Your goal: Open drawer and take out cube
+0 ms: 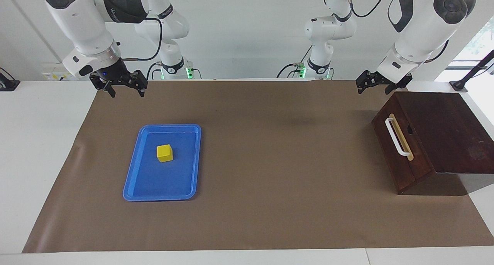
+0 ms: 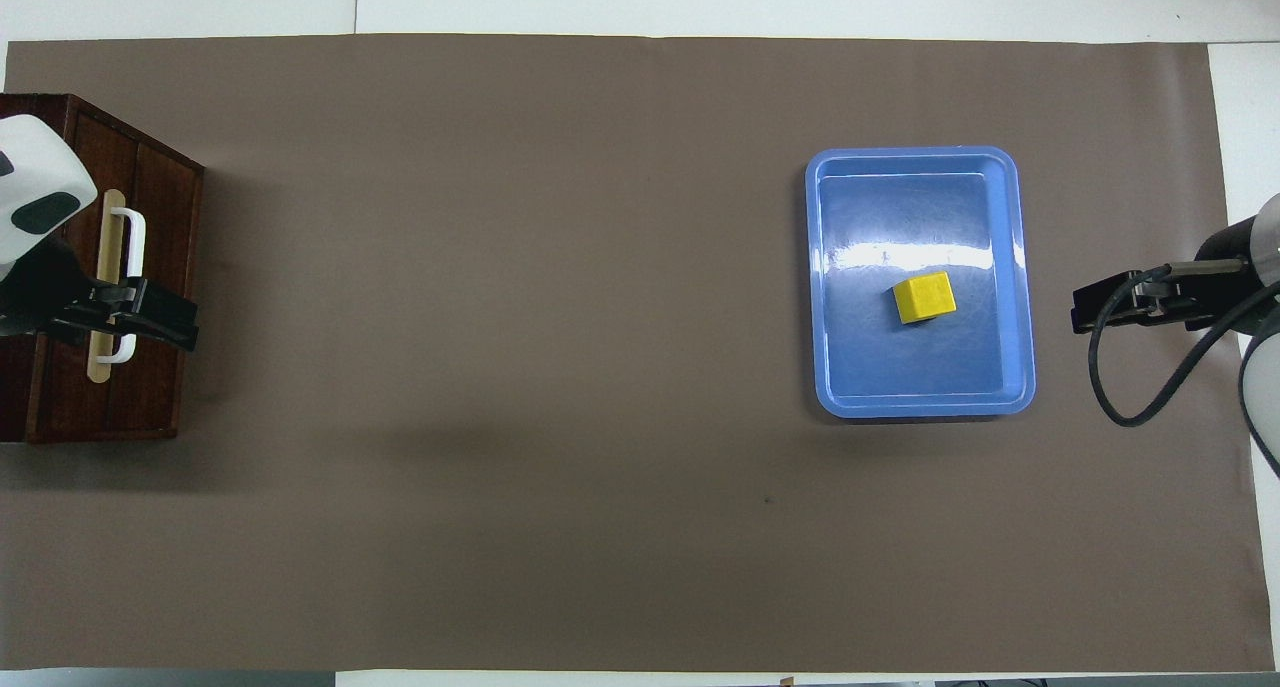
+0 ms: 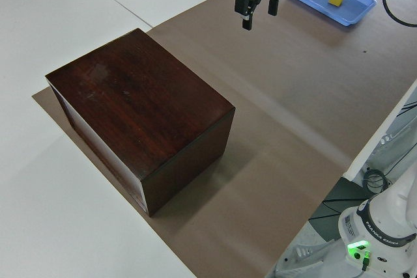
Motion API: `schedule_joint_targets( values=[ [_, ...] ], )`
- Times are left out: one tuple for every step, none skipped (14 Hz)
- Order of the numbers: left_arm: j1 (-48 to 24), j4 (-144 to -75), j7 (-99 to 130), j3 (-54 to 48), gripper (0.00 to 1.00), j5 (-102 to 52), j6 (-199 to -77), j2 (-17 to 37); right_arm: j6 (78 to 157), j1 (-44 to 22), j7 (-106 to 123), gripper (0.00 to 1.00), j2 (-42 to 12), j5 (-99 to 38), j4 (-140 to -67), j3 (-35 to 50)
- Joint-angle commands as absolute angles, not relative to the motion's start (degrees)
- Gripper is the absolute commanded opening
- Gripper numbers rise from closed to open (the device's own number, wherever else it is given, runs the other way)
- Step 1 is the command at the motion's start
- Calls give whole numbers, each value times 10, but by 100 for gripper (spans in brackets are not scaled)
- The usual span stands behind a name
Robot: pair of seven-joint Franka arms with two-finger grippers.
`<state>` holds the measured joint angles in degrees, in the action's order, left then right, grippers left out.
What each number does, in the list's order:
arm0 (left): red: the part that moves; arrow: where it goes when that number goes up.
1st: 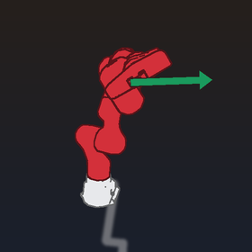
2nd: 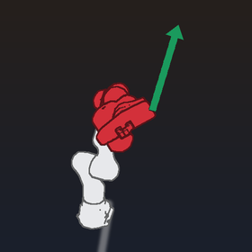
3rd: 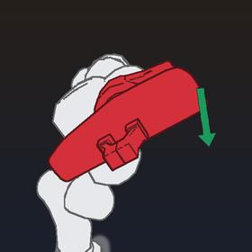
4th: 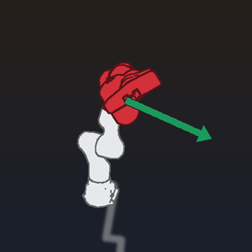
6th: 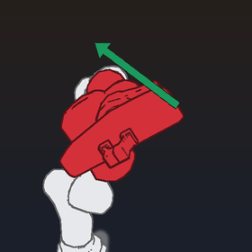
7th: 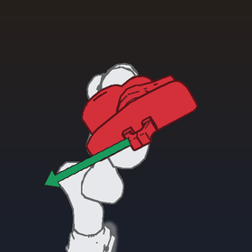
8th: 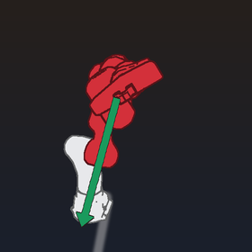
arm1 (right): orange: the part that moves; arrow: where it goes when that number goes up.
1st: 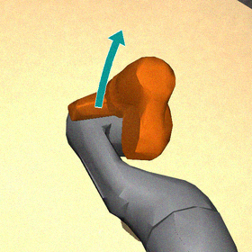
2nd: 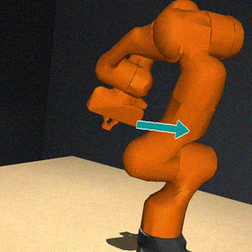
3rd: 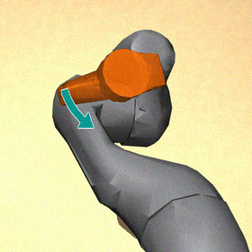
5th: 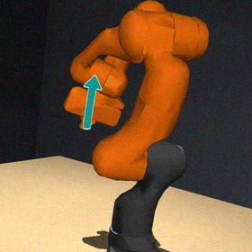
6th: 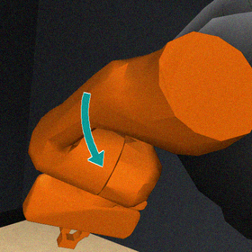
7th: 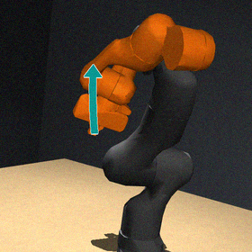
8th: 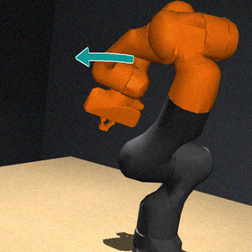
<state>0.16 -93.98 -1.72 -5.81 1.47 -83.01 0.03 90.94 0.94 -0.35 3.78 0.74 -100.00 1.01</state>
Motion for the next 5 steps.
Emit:
schedule_joint_targets(
  values=[
    [2, -944, -23, -55, 100, 12, -821, -10, 897, 12, 4, 100, 33, -4, -988, 11],
    [2, -944, -23, -55, 100, 12, -822, -10, 895, 12, 4, 100, 32, -4, -987, 11],
    [1, -944, -23, -55, 100, 12, -821, -10, 894, 12, 4, 100, 33, -4, -987, 11],
    [1, -944, -23, -55, 100, 12, -821, -10, 893, 12, 4, 100, 33, -4, -987, 11],
    [1, -944, -23, -55, 100, 12, -822, -10, 893, 12, 5, 100, 33, -4, -987, 11]
  ],
)
